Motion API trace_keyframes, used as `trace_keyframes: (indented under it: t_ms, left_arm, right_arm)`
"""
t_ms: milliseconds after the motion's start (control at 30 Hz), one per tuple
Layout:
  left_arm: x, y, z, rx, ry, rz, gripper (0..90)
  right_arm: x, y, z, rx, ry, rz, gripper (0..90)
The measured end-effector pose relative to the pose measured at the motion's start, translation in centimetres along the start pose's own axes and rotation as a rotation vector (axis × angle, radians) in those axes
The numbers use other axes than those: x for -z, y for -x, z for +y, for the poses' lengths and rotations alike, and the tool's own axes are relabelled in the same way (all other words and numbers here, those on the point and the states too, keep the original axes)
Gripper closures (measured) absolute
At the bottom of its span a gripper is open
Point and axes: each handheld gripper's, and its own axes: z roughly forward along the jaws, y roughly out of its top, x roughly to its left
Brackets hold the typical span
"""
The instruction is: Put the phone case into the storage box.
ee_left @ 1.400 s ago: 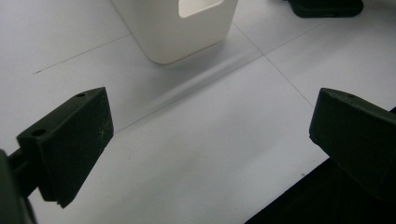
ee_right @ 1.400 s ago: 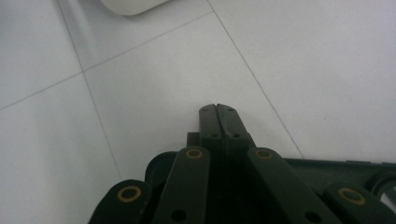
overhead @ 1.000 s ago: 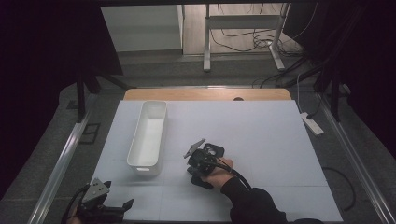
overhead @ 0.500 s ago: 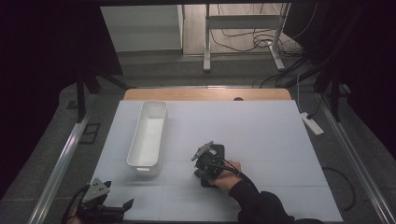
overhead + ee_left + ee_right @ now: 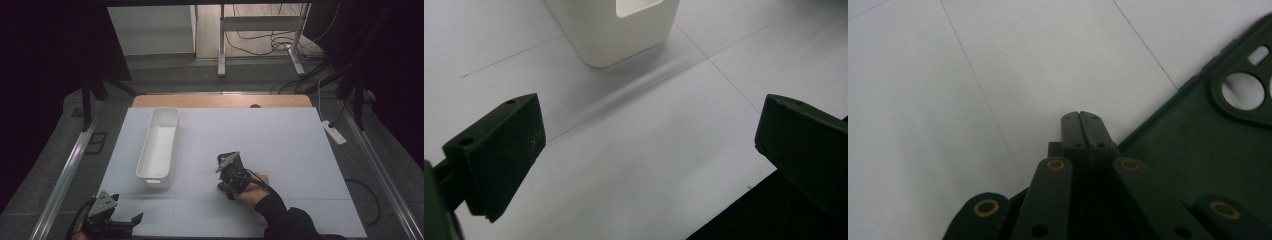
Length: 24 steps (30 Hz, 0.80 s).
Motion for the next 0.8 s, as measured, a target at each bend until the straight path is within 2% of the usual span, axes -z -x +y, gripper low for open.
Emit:
trace_keyframes:
  t_ms: [133, 800]
  left_arm:
    - [0.0, 0.0, 0.0, 0.001, 0.001, -0.001, 0.7]
    - [0.0, 0.0, 0.0, 0.001, 0.000, -0.001, 0.8]
  right_arm:
    - [0.4, 0.4, -0.5, -0.008, -0.001, 0.001, 90.0]
    - [1.9, 3.1, -2.4, -0.079, -0.003, -0.057, 90.0]
